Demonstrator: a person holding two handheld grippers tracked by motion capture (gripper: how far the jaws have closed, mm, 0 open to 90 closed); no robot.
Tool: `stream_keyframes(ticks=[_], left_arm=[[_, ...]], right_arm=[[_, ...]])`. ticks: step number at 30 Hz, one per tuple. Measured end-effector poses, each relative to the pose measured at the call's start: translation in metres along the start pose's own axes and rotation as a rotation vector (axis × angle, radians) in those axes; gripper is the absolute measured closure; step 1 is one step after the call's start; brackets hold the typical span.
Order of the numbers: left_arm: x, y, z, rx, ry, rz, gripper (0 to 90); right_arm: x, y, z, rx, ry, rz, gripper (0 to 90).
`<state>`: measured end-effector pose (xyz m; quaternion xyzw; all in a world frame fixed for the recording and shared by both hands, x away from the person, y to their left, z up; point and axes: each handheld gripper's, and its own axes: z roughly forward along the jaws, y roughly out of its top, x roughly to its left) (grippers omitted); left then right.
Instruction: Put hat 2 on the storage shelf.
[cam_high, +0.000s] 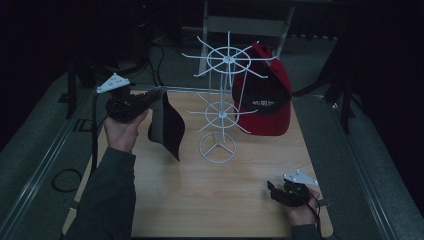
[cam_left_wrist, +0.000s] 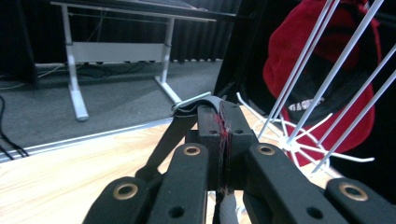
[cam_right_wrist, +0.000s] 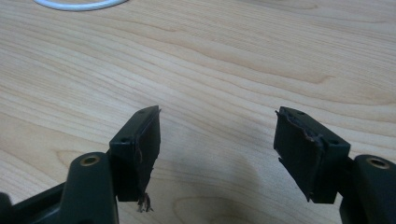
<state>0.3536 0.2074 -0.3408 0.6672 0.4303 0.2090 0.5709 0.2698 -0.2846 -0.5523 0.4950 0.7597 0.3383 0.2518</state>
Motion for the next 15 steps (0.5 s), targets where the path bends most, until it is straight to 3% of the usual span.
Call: stream_keyframes(ticks=[15], left_arm=[[-0.004, 0.021, -0.003, -0.041, -0.001, 0.005, 89.2]], right_arm=[[0.001, 0.001, 0.001, 0.002, 0.003, -0.010, 31.5]])
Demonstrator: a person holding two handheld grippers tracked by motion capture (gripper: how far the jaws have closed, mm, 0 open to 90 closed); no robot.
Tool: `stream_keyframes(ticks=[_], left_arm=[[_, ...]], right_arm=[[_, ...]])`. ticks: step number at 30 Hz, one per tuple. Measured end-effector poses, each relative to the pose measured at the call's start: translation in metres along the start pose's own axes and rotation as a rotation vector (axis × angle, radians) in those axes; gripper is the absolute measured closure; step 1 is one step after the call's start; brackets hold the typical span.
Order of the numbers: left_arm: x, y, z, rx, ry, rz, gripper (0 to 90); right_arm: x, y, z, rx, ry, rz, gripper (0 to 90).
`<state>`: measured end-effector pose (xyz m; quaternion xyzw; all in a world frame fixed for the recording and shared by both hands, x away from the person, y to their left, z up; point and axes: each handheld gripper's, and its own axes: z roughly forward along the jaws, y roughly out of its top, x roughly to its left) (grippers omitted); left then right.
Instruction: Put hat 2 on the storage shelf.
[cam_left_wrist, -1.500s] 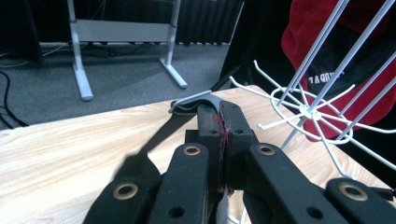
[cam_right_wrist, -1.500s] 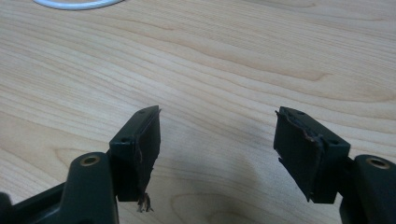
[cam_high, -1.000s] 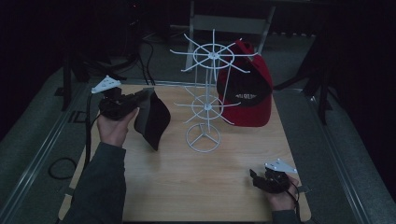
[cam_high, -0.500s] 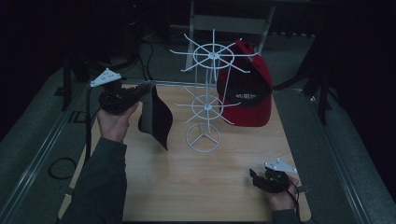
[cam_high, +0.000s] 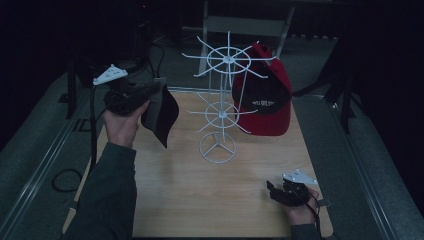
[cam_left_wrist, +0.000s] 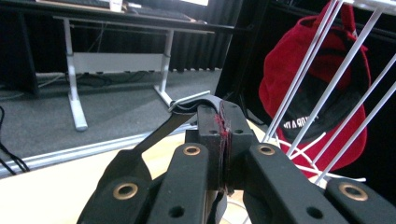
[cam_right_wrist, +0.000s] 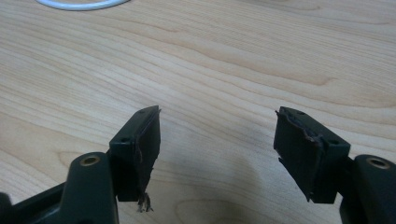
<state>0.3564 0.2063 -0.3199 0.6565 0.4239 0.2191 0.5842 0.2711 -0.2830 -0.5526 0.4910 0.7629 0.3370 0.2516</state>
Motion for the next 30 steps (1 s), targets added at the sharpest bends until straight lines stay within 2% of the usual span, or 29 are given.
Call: stream_keyframes(ticks=[5, 11, 30], left_arm=[[-0.004, 0.007, -0.003, -0.027, -0.020, 0.001, 89.2], [-0.010, 0.009, 0.000, -0.011, -0.020, 0.024, 89.2], [-0.025, 0.025, 0.006, -0.036, -0.042, 0.040, 89.2]], right_arm=[[0.001, 0.001, 0.000, 0.001, -0.002, -0.008, 31.5], [0.002, 0.001, 0.001, 0.003, -0.002, -0.015, 31.5], [0.002, 0.004, 0.005, 0.008, 0.006, -0.021, 31.4]])
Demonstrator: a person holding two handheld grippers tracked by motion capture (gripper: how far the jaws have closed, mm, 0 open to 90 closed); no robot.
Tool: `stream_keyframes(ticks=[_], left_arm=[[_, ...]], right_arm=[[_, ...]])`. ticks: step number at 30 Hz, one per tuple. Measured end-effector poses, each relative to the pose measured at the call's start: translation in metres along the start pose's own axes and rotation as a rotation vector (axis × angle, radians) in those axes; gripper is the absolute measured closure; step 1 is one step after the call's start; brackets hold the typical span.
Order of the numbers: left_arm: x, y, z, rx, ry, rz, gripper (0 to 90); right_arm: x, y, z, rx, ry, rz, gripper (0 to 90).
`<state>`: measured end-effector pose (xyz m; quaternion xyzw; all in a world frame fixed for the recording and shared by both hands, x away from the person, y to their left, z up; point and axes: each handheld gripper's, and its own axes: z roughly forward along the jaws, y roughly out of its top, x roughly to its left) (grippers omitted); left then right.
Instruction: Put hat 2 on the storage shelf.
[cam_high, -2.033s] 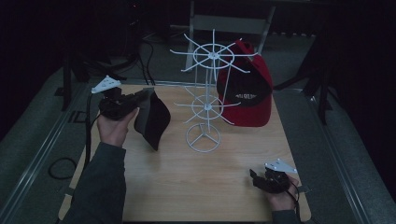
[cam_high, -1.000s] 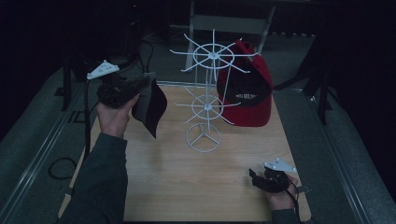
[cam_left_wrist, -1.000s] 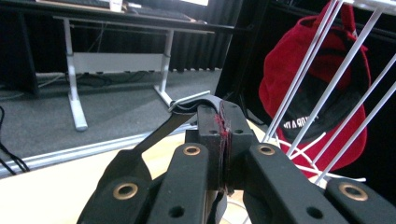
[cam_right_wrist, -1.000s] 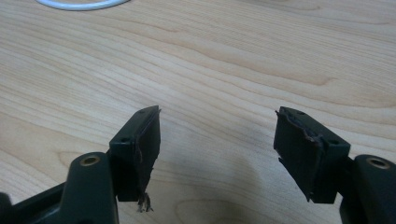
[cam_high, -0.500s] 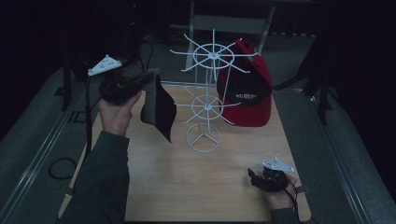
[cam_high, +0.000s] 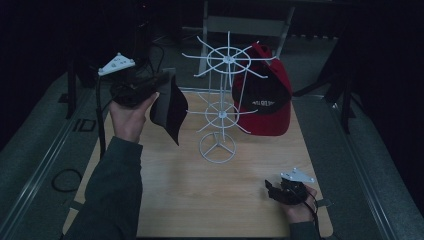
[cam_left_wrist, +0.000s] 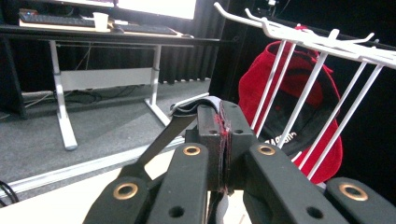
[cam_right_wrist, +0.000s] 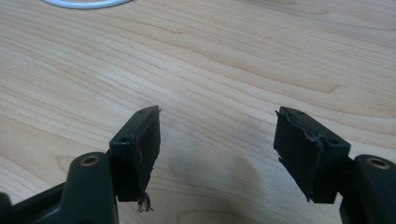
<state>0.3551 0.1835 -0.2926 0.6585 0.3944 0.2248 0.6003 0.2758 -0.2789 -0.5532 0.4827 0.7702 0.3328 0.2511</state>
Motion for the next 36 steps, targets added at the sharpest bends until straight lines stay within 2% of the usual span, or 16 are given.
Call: stream_keyframes(ticks=[12, 36], left_arm=[[-0.002, 0.008, 0.004, -0.016, -0.018, -0.005, 89.2], [-0.011, 0.029, 0.004, -0.041, -0.024, 0.018, 89.1]], right_arm=[[0.000, -0.001, 0.001, 0.004, 0.002, 0.004, 31.4], [0.000, -0.001, 0.002, 0.010, 0.004, -0.001, 31.2]])
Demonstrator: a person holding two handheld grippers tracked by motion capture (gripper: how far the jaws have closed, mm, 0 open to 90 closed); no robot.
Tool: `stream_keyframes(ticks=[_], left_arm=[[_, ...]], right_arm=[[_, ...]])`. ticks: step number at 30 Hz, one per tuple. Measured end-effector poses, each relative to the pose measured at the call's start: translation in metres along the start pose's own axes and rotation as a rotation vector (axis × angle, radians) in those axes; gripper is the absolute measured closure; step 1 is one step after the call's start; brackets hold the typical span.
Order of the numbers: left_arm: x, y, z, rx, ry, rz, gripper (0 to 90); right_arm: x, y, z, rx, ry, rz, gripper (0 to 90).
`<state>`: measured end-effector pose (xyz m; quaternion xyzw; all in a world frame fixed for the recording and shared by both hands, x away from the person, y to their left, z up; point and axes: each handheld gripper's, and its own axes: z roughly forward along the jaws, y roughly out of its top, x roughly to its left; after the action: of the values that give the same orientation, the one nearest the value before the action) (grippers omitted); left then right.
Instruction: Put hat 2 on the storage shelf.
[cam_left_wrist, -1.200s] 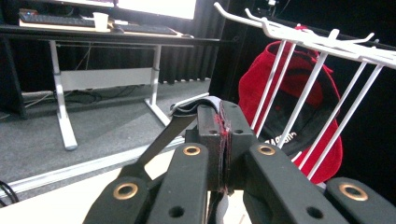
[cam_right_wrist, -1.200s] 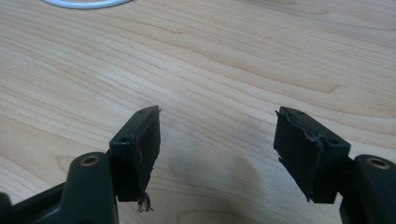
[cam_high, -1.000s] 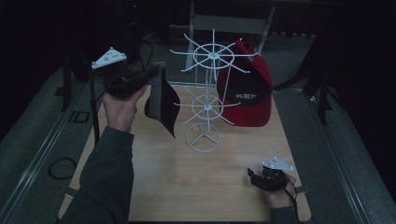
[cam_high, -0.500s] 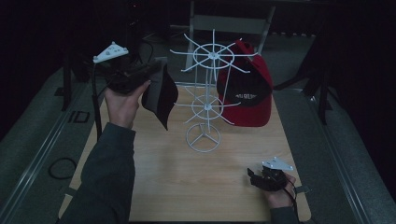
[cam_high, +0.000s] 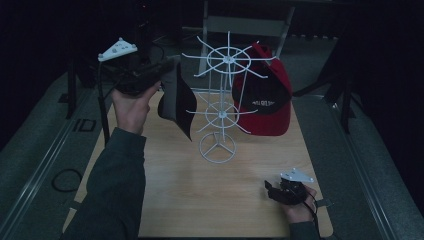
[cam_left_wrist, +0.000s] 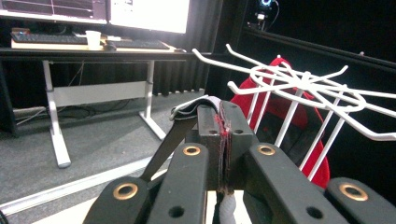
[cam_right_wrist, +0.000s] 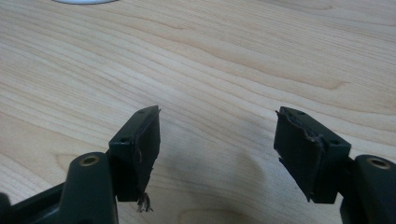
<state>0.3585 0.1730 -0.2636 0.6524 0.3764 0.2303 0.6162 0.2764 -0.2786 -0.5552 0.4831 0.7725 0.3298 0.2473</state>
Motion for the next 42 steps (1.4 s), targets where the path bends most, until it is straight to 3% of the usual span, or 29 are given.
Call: stream_keyframes(ticks=[34, 42], left_arm=[[-0.003, 0.016, -0.004, -0.040, -0.003, -0.001, 89.2], [-0.006, 0.019, -0.003, -0.046, -0.021, 0.004, 89.2]], right_arm=[[0.002, -0.001, 0.002, 0.012, 0.006, -0.007, 31.1], [0.002, -0.001, 0.002, 0.013, 0.005, -0.008, 31.1]])
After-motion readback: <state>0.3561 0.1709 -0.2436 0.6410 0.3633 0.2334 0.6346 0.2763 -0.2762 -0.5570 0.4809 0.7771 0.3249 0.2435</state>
